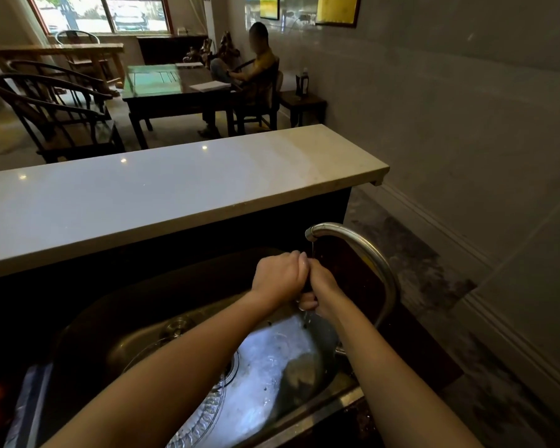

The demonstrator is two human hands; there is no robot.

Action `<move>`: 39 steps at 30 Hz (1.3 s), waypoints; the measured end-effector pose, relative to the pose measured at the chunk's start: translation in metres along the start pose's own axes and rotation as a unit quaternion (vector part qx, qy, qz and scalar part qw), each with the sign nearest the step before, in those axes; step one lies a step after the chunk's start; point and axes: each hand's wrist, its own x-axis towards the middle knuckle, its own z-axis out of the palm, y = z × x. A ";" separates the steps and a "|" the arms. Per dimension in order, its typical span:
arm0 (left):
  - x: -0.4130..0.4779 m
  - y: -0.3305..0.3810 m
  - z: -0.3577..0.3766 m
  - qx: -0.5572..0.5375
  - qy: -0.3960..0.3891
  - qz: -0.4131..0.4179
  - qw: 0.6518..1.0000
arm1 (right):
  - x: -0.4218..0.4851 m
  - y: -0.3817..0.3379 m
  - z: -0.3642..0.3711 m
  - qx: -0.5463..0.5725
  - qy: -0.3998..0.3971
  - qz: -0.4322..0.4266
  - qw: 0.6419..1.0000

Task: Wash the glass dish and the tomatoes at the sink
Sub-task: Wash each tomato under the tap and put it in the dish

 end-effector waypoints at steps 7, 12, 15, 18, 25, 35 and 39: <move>0.019 0.012 -0.002 -0.336 -0.156 -0.289 0.883 | -0.006 0.000 0.003 -0.210 0.150 -0.147 0.955; 0.021 0.011 -0.002 -0.390 -0.231 -0.303 0.838 | -0.013 0.012 -0.004 -0.227 0.116 -0.206 0.945; 0.015 0.017 -0.001 -0.140 -0.139 -0.165 0.966 | -0.005 0.001 -0.001 -0.135 0.109 -0.094 0.980; 0.006 0.012 0.003 -0.123 -0.059 -0.115 0.984 | -0.003 -0.009 -0.007 -0.087 0.053 -0.014 0.995; 0.018 0.017 0.000 -0.441 -0.129 -0.347 0.818 | 0.002 0.006 -0.001 -0.097 0.099 -0.141 0.980; 0.007 0.027 0.005 -0.483 -0.065 -0.283 0.826 | 0.003 0.001 -0.005 -0.072 0.113 -0.139 0.981; 0.014 0.024 0.002 -0.478 -0.104 -0.315 0.813 | 0.002 0.007 -0.011 -0.099 0.088 -0.171 0.976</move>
